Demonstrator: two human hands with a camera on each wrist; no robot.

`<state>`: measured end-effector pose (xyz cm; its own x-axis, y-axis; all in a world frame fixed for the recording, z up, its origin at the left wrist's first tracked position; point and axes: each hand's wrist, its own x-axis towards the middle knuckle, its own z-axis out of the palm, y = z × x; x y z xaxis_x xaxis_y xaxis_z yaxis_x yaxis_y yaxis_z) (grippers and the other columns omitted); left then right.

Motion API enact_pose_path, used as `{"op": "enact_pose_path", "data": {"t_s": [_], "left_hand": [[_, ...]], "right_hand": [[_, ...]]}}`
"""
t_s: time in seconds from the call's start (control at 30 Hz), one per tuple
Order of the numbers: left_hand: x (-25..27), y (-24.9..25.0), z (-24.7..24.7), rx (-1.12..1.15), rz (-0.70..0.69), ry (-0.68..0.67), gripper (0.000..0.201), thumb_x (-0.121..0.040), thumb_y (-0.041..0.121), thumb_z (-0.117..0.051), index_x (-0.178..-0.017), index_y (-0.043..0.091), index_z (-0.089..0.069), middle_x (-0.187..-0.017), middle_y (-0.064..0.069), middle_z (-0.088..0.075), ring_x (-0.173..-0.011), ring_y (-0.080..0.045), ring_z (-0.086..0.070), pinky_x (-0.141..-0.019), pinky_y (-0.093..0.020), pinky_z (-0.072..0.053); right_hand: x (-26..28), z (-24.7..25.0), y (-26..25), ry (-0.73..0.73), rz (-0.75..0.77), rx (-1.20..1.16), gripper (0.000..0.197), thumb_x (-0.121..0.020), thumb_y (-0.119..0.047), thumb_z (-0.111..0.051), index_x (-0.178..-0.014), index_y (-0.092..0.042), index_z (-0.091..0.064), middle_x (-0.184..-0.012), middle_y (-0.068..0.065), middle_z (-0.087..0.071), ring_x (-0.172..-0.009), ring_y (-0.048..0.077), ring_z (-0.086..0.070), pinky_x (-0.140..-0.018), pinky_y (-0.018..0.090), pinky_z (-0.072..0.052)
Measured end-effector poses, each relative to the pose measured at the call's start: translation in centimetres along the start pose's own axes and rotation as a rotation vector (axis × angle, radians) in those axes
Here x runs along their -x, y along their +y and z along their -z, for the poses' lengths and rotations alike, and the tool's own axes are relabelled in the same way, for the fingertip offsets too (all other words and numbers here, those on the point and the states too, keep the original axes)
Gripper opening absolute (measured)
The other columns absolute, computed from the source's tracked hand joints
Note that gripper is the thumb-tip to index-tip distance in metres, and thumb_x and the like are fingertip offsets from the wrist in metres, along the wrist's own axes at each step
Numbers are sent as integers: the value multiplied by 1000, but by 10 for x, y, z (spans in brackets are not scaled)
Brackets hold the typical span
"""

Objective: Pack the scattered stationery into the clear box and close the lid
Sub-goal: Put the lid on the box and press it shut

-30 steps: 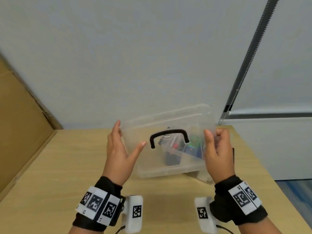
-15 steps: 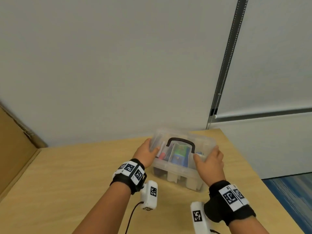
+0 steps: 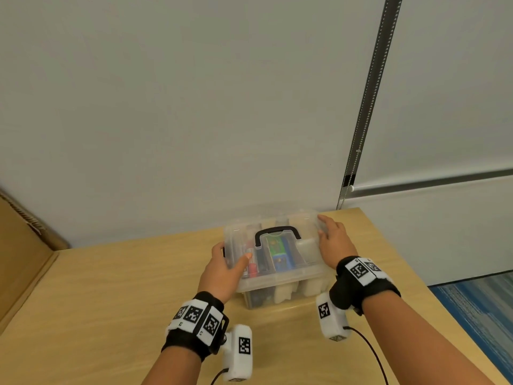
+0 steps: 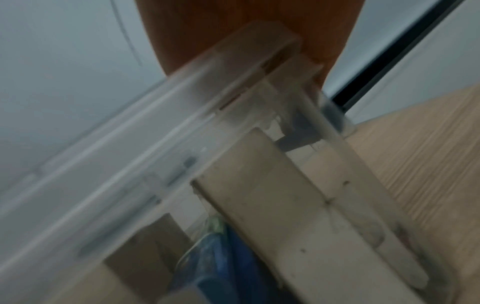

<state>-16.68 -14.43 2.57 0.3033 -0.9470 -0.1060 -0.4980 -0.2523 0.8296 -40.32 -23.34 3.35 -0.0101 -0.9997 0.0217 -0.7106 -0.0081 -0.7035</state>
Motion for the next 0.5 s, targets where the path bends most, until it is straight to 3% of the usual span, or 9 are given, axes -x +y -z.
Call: {"op": "enact_pose_path", "data": {"t_s": [0.2,0.37,0.5], "left_hand": [[-11,3,-1,-89,-65,-67,69,-82,62,-53,-137,24,-34,-128,4,-57,-109,-18,-60,-94,-42,-50],[-13,-7,-7,-116,-85,-73,85,-68,79,-45,-136,28,-36,-128,4,-55,-108,-16,-59,-93,-43,-51],[-16,-4,-7,-142,-69,-67,82,-76,70,-49,-139,21,-33,-132,-1,-48,-111,-20,-55,-96,-44,-49]], "right_hand": [[-2,2,4,11,-53,-45,46,-100,-14,-37,-146,-20,-34,-143,11,-47,-128,30,-47,-104,35,-36],[-2,5,5,19,-96,56,45,-97,-13,-36,-141,-21,-37,-132,15,-53,-110,34,-57,-88,37,-44],[-1,-3,4,47,-83,207,40,-97,-16,-32,-137,-19,-34,-130,16,-44,-98,37,-57,-74,38,-43]]}}
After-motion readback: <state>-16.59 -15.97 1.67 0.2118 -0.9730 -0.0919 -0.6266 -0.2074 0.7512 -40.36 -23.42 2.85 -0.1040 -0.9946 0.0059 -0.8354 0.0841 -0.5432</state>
